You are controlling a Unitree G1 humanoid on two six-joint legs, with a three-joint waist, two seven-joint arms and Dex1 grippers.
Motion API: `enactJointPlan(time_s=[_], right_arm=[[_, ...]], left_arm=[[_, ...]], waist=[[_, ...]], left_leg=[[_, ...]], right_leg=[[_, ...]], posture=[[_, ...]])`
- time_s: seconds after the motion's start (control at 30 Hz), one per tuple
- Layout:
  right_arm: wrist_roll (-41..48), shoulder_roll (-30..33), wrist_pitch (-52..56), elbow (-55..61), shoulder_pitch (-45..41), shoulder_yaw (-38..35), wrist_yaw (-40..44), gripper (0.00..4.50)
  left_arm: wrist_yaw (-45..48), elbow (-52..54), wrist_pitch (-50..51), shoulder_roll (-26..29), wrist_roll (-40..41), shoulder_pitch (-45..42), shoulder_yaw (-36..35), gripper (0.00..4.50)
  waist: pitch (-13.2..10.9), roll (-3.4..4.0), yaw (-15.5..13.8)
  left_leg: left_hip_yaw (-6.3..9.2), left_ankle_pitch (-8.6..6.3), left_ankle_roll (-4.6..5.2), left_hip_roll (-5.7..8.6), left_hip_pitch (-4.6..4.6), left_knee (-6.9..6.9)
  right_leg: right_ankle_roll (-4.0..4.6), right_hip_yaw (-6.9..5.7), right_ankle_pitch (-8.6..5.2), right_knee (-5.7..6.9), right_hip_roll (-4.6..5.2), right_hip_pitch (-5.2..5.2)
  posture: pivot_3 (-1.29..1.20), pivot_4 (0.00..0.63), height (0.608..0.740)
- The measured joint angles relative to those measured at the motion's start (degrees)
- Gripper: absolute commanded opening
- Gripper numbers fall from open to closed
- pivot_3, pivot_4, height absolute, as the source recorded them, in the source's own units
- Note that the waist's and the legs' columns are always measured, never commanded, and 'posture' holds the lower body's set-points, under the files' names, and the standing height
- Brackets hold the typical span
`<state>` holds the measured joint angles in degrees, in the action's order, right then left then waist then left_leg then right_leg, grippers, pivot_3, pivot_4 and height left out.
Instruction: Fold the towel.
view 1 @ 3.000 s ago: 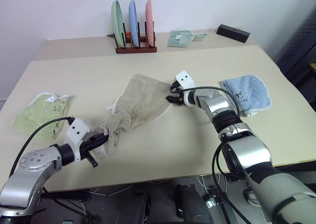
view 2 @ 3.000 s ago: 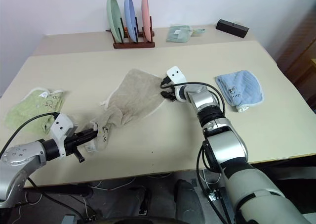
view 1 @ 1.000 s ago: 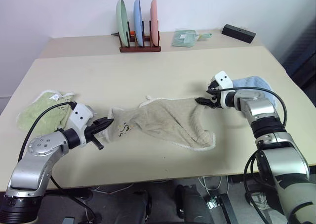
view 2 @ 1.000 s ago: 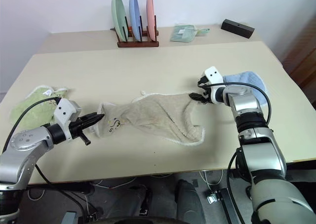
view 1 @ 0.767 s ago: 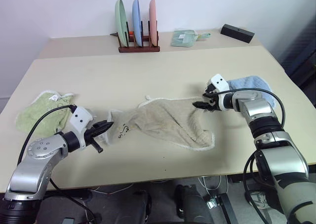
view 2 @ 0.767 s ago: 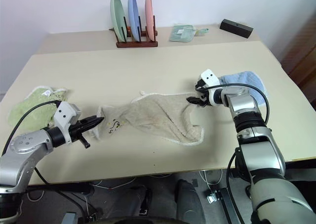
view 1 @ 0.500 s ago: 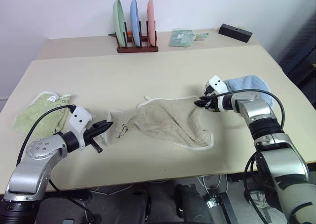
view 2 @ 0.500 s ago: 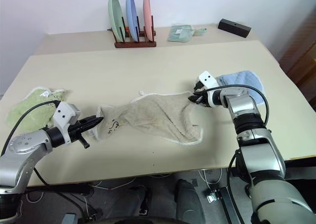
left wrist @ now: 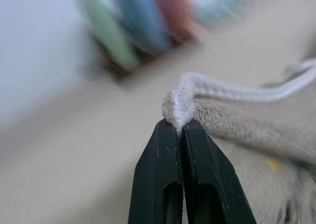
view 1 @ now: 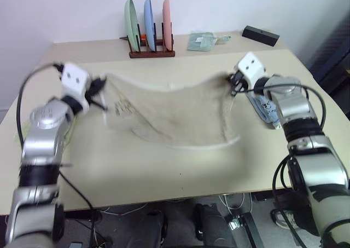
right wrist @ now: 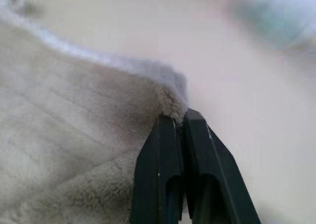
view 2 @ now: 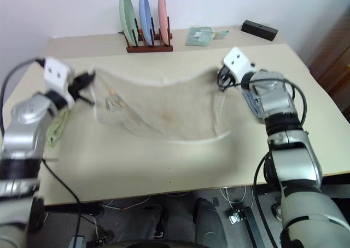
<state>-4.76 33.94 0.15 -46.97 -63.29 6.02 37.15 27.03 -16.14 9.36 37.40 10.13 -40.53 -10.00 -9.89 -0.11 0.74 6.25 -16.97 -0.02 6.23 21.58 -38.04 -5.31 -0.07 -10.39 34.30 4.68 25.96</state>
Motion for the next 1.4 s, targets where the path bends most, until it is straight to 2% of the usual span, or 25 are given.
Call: enactJointPlan(time_s=[0.13,0.27,0.37,0.6,0.7,0.77,0.83,0.9,1.33,1.4], right_arm=[[-0.7,1.3,-7.6,-3.1,-7.2,-2.1,-4.6,0.01],[1.4,2.4,-10.8,0.0,-6.5,-3.6,-0.9,0.01],[3.5,3.2,-11.3,8.0,0.3,-3.6,4.9,0.01],[6.4,4.0,-10.6,25.7,25.4,-1.9,14.0,0.01],[8.8,7.2,-6.0,32.2,31.7,-1.6,19.5,0.83],[10.0,8.8,-2.2,35.0,33.7,-1.4,22.4,1.70],[10.2,10.3,0.3,37.9,35.0,-0.5,24.7,2.85],[10.1,10.6,1.4,38.9,35.2,-0.1,25.5,3.69],[3.6,12.5,-0.6,39.5,37.5,2.9,25.0,3.69],[2.1,12.0,-2.6,39.1,37.4,3.3,23.1,3.18]], left_arm=[[-4.1,-10.1,-8.8,0.0,-1.5,-12.3,-1.5,0.00],[-1.1,-10.8,-9.8,0.9,0.1,-12.6,-2.7,0.00],[3.8,-5.0,-7.5,1.6,2.1,-4.1,-2.6,0.00],[13.1,14.6,1.7,3.3,8.1,22.4,-2.6,0.00],[14.5,20.0,4.3,3.6,9.2,29.8,-2.7,0.00],[14.4,21.6,6.0,3.6,9.6,32.1,-2.9,0.00],[14.0,24.0,7.7,3.6,10.6,33.8,-4.0,0.00],[13.8,24.8,8.4,3.6,10.8,34.1,-4.8,0.00],[13.9,27.6,10.4,2.6,11.0,34.1,-4.3,0.00],[13.9,27.7,10.4,2.5,11.0,34.1,-4.2,0.00]], waist=[[0.0,0.00,0.4],[0.0,0.01,0.9],[0.0,0.01,1.4],[0.0,0.04,1.4],[0.1,0.05,0.9],[0.0,0.03,0.2],[0.0,0.01,-0.2],[0.0,0.01,-0.4],[0.0,0.00,-1.4],[0.0,-0.01,-1.4]], left_leg=[[-0.04,0.00,0.00,0.02,0.53,0.04],[-0.04,0.00,0.01,0.01,0.57,0.05],[0.00,-0.01,0.01,-0.01,0.58,-0.01],[-0.06,-0.02,0.04,0.05,0.75,-0.25],[-0.08,0.00,0.01,0.04,0.66,-0.26],[-0.12,0.01,-0.01,0.03,0.52,-0.29],[-0.11,-0.06,0.10,-0.03,0.17,-0.24],[-0.11,-0.15,0.26,-0.02,-0.09,-0.17],[-0.21,0.00,-0.02,-0.02,-0.11,-0.19],[-0.21,0.00,-0.02,-0.02,-0.11,-0.19]], right_leg=[[-0.01,0.01,0.01,0.05,0.09,0.61],[-0.02,0.01,0.01,0.05,0.08,0.63],[-0.02,0.01,0.01,0.11,0.04,0.60],[-0.02,0.15,0.01,0.69,0.15,0.89],[-0.01,0.16,0.00,0.70,0.11,0.83],[0.01,0.17,0.00,0.65,0.08,0.75],[0.03,0.17,-0.02,0.66,0.08,0.45],[0.07,0.16,-0.05,0.65,0.08,0.19],[0.07,0.19,-0.05,0.64,0.10,0.19],[0.07,0.20,-0.05,0.65,0.09,0.20]], posture=[[0.00,0.150,0.740],[0.00,0.150,0.740],[0.00,0.150,0.740],[0.00,0.150,0.740],[0.00,0.150,0.740],[0.00,0.150,0.740],[0.00,0.150,0.740],[0.00,0.150,0.740],[0.00,0.150,0.740],[0.00,0.150,0.740]])
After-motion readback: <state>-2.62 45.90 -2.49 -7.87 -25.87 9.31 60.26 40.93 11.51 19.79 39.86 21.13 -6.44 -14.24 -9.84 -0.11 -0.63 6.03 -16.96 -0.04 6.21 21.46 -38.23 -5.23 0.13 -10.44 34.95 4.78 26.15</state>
